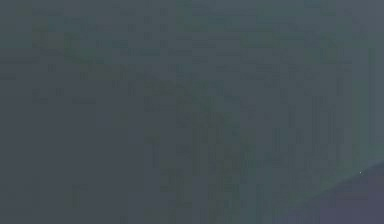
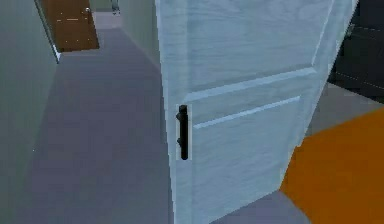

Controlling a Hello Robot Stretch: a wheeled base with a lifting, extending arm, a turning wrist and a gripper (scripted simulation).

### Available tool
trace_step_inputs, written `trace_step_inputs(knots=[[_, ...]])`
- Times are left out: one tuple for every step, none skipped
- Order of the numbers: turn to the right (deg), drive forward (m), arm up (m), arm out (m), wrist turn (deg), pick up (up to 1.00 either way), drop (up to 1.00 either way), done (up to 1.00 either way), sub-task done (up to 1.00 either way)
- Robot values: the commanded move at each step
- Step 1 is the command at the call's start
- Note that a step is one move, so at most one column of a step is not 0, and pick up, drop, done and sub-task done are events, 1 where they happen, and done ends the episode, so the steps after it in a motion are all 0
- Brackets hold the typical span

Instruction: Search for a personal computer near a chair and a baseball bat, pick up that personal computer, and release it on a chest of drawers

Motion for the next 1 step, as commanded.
trace_step_inputs(knots=[[0.0,0.35,0.0,0.0,0.0,0.0,0.0,0.0,0.0]])
